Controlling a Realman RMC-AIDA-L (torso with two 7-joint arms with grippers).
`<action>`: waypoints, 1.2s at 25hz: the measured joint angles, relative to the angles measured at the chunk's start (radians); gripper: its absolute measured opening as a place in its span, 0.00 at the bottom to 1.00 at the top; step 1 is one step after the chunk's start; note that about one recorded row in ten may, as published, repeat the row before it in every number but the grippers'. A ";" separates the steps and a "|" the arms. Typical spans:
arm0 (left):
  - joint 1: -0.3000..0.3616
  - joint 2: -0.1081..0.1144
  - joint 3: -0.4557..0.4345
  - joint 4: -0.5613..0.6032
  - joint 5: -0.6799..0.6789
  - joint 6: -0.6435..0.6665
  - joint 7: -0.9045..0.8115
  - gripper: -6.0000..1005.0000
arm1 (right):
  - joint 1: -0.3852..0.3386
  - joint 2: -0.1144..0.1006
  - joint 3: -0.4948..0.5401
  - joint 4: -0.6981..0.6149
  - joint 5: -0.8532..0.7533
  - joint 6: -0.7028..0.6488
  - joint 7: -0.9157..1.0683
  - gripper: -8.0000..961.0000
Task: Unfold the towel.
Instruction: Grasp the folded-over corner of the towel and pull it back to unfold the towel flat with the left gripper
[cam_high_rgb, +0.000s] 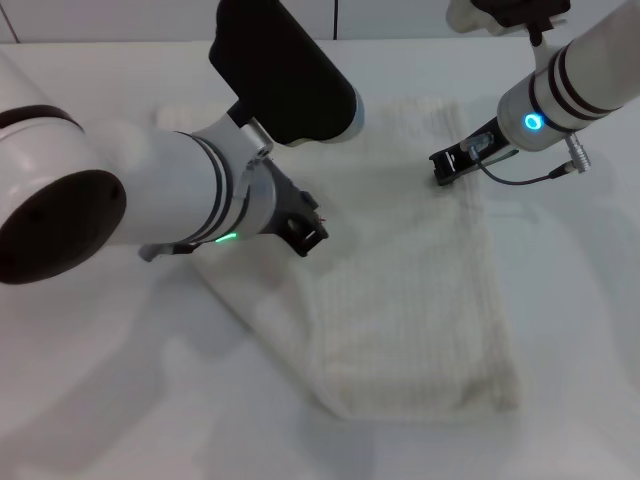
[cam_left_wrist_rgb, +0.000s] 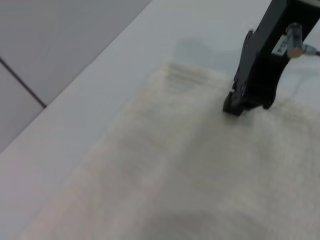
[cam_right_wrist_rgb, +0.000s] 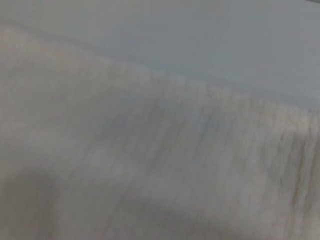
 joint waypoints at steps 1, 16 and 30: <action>0.004 0.001 -0.003 -0.024 0.006 -0.038 -0.013 0.02 | 0.000 0.000 0.000 0.000 0.000 0.000 0.000 0.05; 0.108 0.007 -0.152 -0.178 0.013 -0.243 -0.054 0.01 | -0.004 0.000 0.000 -0.002 0.000 0.000 -0.006 0.06; 0.239 0.008 -0.182 -0.341 0.013 -0.309 -0.066 0.01 | -0.004 0.000 0.000 -0.012 0.000 -0.007 -0.009 0.07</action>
